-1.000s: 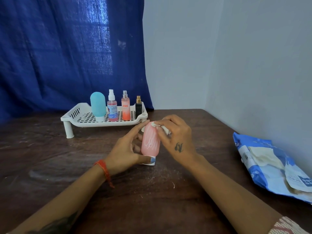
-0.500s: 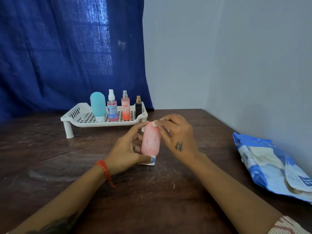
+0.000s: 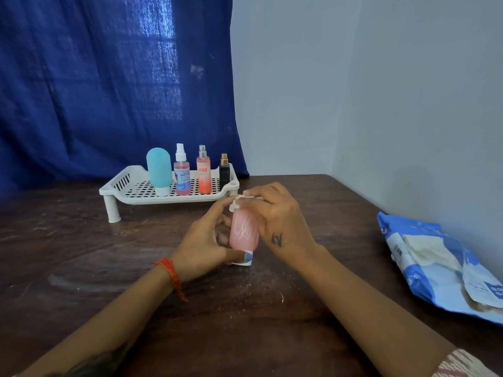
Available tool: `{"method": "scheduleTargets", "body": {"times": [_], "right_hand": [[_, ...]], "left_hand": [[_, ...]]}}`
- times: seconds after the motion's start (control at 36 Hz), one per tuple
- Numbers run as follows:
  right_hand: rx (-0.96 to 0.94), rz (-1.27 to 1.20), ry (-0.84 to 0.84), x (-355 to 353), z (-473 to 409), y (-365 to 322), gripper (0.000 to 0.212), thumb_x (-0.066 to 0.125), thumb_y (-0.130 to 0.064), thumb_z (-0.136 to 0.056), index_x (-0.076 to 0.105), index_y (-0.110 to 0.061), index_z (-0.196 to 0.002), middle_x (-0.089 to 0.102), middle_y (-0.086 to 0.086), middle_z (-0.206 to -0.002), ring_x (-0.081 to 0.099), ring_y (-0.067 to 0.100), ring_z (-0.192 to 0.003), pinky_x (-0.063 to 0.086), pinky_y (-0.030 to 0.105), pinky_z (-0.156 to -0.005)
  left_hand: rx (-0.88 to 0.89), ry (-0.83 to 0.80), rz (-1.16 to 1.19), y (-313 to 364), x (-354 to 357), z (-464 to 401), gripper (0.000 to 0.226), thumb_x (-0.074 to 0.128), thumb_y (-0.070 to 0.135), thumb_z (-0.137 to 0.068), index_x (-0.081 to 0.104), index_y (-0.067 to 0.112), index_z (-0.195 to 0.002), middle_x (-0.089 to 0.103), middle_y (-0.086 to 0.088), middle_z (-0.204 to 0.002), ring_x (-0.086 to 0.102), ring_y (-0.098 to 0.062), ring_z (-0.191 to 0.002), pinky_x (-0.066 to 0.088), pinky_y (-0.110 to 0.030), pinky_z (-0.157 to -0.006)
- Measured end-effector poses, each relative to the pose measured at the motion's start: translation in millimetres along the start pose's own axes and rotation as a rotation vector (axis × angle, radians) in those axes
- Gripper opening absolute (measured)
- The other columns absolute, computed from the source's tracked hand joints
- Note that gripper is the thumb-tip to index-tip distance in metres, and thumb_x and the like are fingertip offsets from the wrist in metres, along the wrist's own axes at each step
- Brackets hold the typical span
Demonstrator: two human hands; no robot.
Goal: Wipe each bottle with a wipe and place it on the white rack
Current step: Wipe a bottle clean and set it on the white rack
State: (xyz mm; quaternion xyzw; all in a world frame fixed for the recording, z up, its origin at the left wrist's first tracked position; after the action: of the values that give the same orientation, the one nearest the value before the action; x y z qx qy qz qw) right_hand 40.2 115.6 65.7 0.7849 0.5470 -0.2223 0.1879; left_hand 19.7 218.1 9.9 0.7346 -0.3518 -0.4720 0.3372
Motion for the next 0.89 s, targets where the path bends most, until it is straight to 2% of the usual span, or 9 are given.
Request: {"method": "scheduleTargets", "body": {"times": [0.17, 0.28, 0.42, 0.5, 0.61, 0.69, 0.81, 0.89], "right_hand": [[0.176, -0.034, 0.039, -4, 5, 20, 0.035, 0.081, -0.001, -0.064, 0.072, -0.001, -0.098, 0.069, 0.017, -0.091, 0.064, 0.030, -0.080, 0.057, 0.037, -0.069], [0.230, -0.043, 0.036, -3, 7, 23, 0.035, 0.082, -0.005, -0.064, 0.072, -0.002, -0.098, 0.070, 0.017, -0.090, 0.066, 0.028, -0.078, 0.058, 0.037, -0.069], [0.108, -0.014, -0.006, 3, 1, 5, 0.042, 0.084, -0.005, -0.060, 0.071, -0.003, -0.101, 0.069, 0.017, -0.096, 0.065, 0.031, -0.086, 0.055, 0.036, -0.073], [0.080, -0.015, -0.014, 2, 0, 4, 0.040, 0.083, -0.003, -0.062, 0.071, -0.004, -0.101, 0.069, 0.015, -0.098, 0.064, 0.030, -0.088, 0.054, 0.035, -0.075], [0.183, -0.039, 0.023, -2, 1, 15, 0.035, 0.079, -0.002, -0.067, 0.071, -0.003, -0.100, 0.069, 0.016, -0.094, 0.064, 0.030, -0.084, 0.054, 0.035, -0.073], [0.292, -0.056, 0.024, -1, 3, 23, 0.031, 0.077, -0.007, -0.072, 0.071, -0.003, -0.102, 0.070, 0.017, -0.095, 0.066, 0.030, -0.084, 0.055, 0.036, -0.074], [0.472, -0.105, -0.011, -3, 8, 38, 0.028, 0.063, -0.014, -0.086, 0.067, -0.012, -0.113, 0.067, 0.007, -0.112, 0.062, 0.018, -0.099, 0.042, 0.019, -0.085], [0.534, -0.147, -0.087, 1, 13, 46, 0.025, 0.060, -0.014, -0.088, 0.068, -0.013, -0.112, 0.069, 0.003, -0.109, 0.062, 0.011, -0.092, 0.043, 0.014, -0.079]], "left_hand": [[0.015, -0.006, -0.031, 1, 0, 0, 0.096, 0.084, 0.008, -0.065, 0.028, 0.044, -0.134, 0.056, -0.002, -0.108, 0.065, -0.022, -0.084, 0.058, -0.033, -0.075], [0.012, -0.007, -0.052, 1, 0, 0, 0.096, 0.083, 0.009, -0.066, 0.026, 0.047, -0.132, 0.054, 0.001, -0.109, 0.063, -0.021, -0.087, 0.058, -0.038, -0.078], [0.021, 0.003, -0.037, -1, -1, -1, 0.095, 0.086, 0.009, -0.062, 0.031, 0.041, -0.133, 0.057, -0.004, -0.107, 0.064, -0.024, -0.088, 0.057, -0.043, -0.078], [0.019, 0.002, -0.043, -2, 0, -1, 0.094, 0.086, 0.011, -0.062, 0.031, 0.039, -0.134, 0.057, -0.004, -0.108, 0.064, -0.022, -0.088, 0.057, -0.042, -0.078], [0.031, 0.004, -0.046, -1, 0, -1, 0.093, 0.085, 0.010, -0.063, 0.030, 0.047, -0.129, 0.056, -0.002, -0.109, 0.064, -0.023, -0.087, 0.058, -0.043, -0.078], [0.020, -0.001, -0.050, -3, 0, -2, 0.097, 0.085, 0.013, -0.064, 0.028, 0.045, -0.135, 0.055, -0.002, -0.112, 0.065, -0.022, -0.088, 0.058, -0.043, -0.079], [0.021, -0.008, -0.059, -3, 0, -1, 0.098, 0.085, 0.014, -0.064, 0.026, 0.047, -0.135, 0.054, -0.001, -0.113, 0.065, -0.022, -0.087, 0.058, -0.040, -0.078], [0.011, -0.012, -0.057, -3, 0, -2, 0.099, 0.084, 0.013, -0.065, 0.024, 0.046, -0.137, 0.054, -0.001, -0.113, 0.065, -0.021, -0.087, 0.058, -0.037, -0.078]]}}
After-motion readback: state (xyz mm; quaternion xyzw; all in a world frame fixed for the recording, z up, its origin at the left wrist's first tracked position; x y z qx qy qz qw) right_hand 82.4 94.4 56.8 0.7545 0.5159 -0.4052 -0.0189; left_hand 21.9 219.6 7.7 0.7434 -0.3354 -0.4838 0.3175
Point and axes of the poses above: each hand's wrist, its own z-axis away from the middle knuckle, its own x-axis out of the palm, y = z × x, the point moved 9 cm from there along -z, towards the middle knuckle
